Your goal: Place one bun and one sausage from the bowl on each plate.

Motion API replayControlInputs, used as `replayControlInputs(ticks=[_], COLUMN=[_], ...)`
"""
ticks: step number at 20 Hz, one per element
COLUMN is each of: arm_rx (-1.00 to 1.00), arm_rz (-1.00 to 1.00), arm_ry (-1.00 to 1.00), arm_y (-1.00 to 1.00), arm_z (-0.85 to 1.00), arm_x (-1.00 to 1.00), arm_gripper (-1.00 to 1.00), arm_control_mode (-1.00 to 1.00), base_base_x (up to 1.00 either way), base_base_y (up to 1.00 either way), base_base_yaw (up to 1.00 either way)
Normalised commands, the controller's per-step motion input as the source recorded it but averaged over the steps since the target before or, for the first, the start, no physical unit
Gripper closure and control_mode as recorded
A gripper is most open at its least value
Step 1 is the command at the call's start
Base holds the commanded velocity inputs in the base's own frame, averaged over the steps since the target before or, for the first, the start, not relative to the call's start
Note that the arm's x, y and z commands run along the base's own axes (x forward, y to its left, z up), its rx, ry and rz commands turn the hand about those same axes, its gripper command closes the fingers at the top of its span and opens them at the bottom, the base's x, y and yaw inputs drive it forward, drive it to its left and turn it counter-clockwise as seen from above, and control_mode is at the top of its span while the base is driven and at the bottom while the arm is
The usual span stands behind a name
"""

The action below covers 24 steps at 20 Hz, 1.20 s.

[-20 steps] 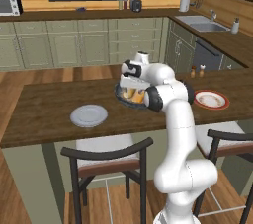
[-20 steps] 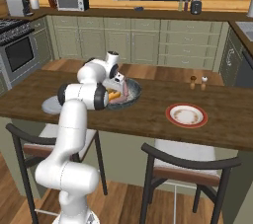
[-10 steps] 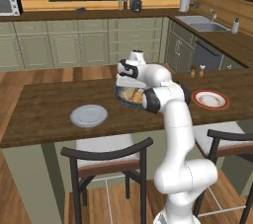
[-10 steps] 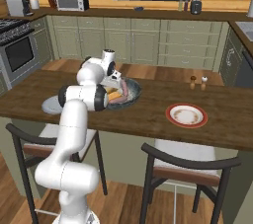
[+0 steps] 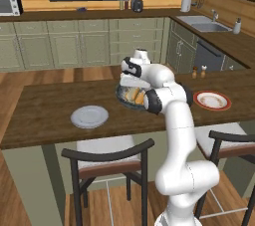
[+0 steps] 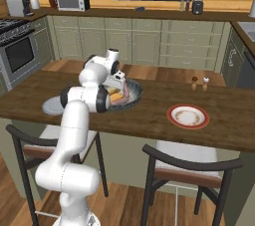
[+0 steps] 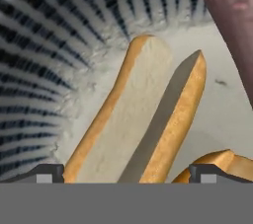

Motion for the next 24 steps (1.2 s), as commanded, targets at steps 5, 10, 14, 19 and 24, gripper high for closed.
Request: replayControlInputs(ticks=[5, 10, 14, 19, 24], arm_rx=[0.00, 0.00, 0.00, 0.01, 0.04], arm_rz=[0.00, 0.00, 0.00, 0.00, -0.04], arm_ry=[0.00, -0.01, -0.01, -0.13, -0.15], arm_y=[0.00, 0.00, -0.01, 0.01, -0.02], arm_z=[-0.03, -0.34, -0.43, -0.46, -0.40], arm_x=[0.00, -0.02, -0.03, -0.02, -0.34], arm_gripper=[-1.00, -1.00, -1.00, 1.00, 1.00], arm_control_mode=[-1.00, -1.00, -1.00, -1.00, -1.00], base_base_x=[0.00, 0.00, 0.00, 0.00, 0.00], base_base_y=[0.00, 0.00, 0.00, 0.00, 0.00], base_base_yaw=[0.00, 0.00, 0.00, 0.00, 0.00])
